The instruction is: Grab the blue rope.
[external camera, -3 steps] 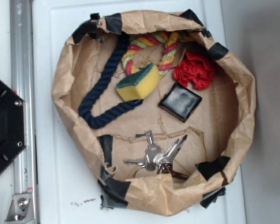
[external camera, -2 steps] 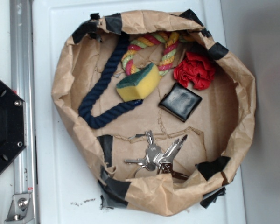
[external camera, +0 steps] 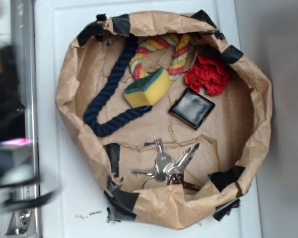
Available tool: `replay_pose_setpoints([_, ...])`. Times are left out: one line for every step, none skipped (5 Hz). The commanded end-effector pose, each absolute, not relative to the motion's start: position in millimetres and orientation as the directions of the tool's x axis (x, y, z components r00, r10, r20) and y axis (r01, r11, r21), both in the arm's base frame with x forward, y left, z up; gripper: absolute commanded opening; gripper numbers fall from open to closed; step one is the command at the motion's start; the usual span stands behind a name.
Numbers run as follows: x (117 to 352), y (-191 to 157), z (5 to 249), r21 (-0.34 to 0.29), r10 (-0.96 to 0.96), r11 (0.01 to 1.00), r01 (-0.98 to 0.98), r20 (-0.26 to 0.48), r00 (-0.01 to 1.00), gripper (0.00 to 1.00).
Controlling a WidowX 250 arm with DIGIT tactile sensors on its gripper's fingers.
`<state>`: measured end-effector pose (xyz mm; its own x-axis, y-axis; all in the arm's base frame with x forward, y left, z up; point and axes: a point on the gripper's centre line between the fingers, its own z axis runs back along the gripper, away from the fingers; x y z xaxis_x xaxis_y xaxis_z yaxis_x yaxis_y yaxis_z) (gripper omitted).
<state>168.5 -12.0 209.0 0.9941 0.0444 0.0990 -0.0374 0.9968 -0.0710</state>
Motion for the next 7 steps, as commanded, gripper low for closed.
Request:
replay_pose_setpoints([224,5,129,-0.053,0.196,0.980,-0.194,0.031,0.980,1.00])
replay_pose_setpoints([219,-14,77,-0.062,0.134,0.988,-0.140,-0.085,0.987,1.00])
replay_pose_setpoints([203,-32,39,-0.018,0.094,0.995,-0.098,-0.137,0.986,1.00])
replay_pose_setpoints([199,-28,30,0.020,0.096,0.995,-0.095,-0.142,0.985,1.00])
replay_pose_setpoints([201,-28,22,0.112,0.089,0.991,-0.073,-0.146,0.985,0.78])
replay_pose_setpoints([202,-28,19,0.140,0.083,0.988,-0.065,-0.133,0.988,0.00])
replay_pose_setpoints([206,-26,23,0.122,0.079,0.990,-0.064,-0.123,0.989,0.00])
